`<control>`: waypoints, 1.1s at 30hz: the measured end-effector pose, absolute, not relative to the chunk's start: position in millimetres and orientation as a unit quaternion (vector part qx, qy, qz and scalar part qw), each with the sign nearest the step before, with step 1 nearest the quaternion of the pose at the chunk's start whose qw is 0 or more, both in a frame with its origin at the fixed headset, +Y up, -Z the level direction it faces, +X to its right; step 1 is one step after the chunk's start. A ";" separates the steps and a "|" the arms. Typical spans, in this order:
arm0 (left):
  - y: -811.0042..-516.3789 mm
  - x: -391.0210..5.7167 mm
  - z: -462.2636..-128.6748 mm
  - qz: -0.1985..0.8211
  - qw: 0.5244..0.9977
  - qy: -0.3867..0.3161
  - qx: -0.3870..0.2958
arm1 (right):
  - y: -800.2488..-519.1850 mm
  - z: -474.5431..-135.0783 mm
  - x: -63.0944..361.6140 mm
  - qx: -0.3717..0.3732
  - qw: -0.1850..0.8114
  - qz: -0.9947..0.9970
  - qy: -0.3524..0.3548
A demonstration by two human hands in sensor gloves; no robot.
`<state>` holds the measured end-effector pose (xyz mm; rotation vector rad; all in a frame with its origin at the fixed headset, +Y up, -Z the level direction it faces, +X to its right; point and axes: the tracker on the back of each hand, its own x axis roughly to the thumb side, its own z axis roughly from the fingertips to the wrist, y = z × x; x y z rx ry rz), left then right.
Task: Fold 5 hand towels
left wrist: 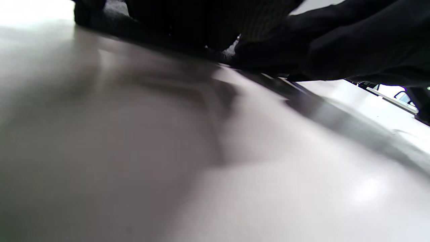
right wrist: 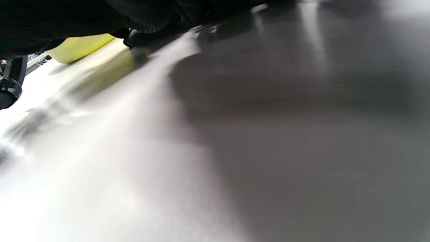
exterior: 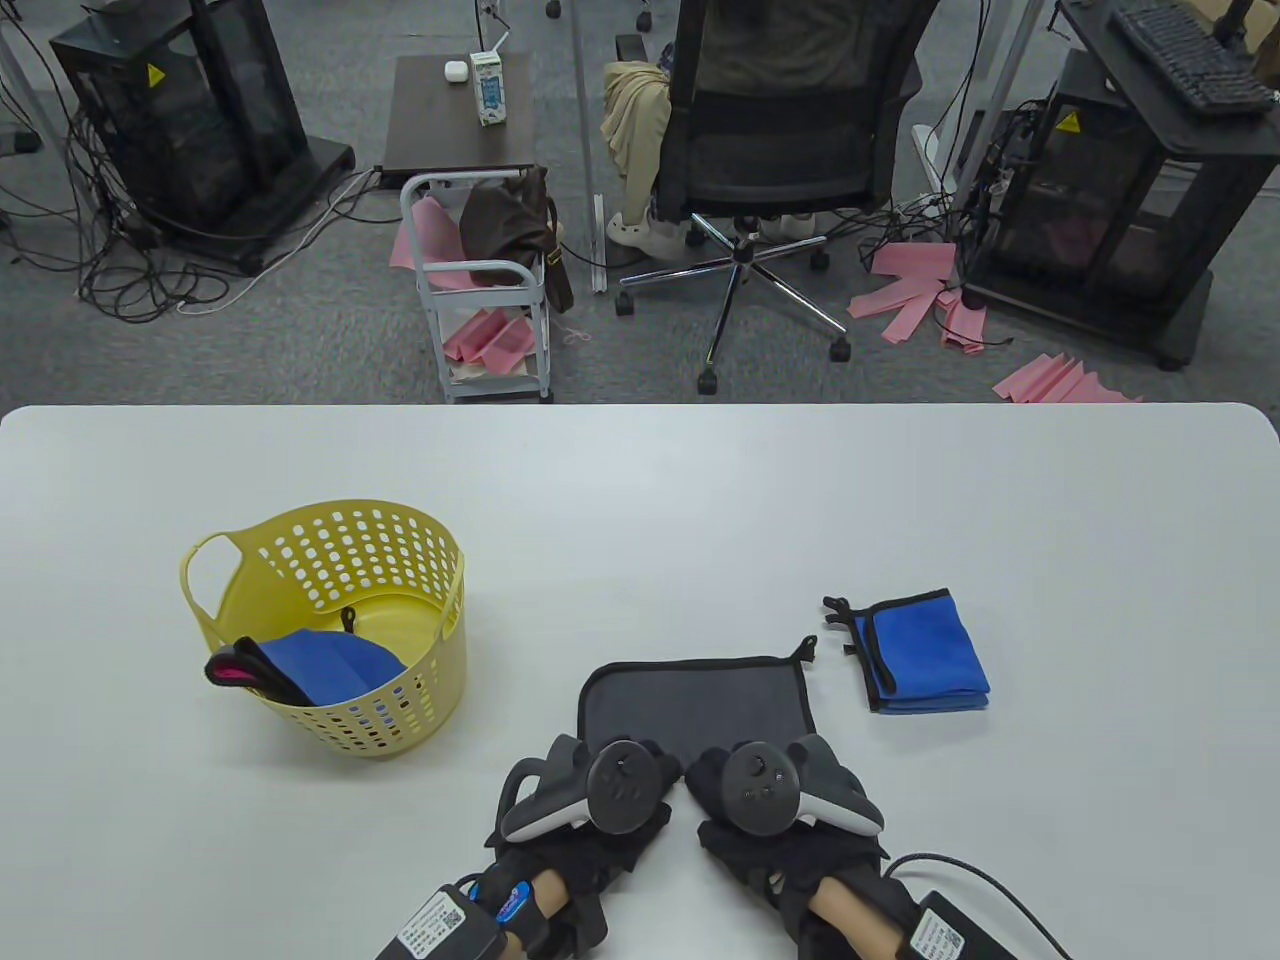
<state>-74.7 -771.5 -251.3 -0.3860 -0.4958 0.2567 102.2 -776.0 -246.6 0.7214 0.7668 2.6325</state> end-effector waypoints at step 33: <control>-761.3 -109.3 -260.4 0.154 0.953 -0.169 -0.200 | -767.4 -262.3 152.9 0.167 0.188 0.925 0.284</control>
